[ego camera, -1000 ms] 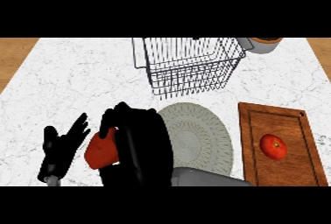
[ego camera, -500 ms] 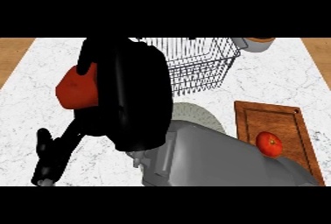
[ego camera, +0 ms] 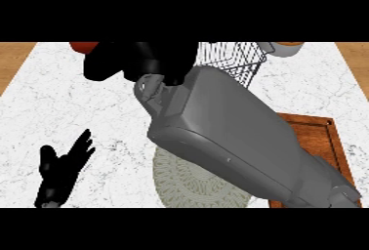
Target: Pick the bell pepper from the placemat and place it in the basket
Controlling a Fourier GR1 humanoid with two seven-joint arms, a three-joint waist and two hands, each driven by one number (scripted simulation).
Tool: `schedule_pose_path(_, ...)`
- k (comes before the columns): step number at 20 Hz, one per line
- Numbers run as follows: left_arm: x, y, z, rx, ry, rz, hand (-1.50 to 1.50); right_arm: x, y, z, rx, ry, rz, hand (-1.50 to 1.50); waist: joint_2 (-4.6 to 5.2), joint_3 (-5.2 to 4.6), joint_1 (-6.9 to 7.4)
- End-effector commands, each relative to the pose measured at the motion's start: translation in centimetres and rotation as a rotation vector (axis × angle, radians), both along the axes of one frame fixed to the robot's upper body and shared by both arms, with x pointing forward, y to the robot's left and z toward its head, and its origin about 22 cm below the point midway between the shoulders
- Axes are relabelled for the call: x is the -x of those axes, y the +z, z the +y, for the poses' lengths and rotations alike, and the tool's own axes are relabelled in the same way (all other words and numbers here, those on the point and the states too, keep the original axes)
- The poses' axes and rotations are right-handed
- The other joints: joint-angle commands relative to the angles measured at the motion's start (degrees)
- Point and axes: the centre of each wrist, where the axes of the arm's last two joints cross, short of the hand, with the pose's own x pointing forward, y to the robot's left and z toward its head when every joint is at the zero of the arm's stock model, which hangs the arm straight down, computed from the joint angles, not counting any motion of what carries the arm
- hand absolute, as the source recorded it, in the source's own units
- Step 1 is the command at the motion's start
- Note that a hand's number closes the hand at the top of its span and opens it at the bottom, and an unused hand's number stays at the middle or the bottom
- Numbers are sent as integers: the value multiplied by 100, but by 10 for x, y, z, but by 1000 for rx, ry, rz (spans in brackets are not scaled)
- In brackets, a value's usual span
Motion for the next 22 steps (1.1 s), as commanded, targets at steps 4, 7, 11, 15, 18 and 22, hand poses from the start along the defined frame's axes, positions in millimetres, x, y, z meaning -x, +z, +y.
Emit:
schedule_pose_path(4,18,-14,1,9,20,114,0,-48,-13,-23,28,-75,94,150,53,-50,-19)
schedule_pose_path(7,5,-26,5,23,34,115,0,-58,5,-16,14,-76,89,150,69,-58,-32)
schedule_pose_path(11,2,-11,2,-12,10,98,0,-82,-47,-24,1,-87,136,150,82,-54,31)
schedule_pose_path(15,9,-18,1,-10,8,89,0,-95,-61,-51,-213,-105,180,150,89,-50,28)
schedule_pose_path(18,18,-23,11,11,35,109,0,-96,-76,-49,-206,-87,181,150,71,-52,56)
schedule_pose_path(22,3,-21,-7,-7,11,123,0,-115,-86,-60,-208,-74,176,150,98,-51,53)
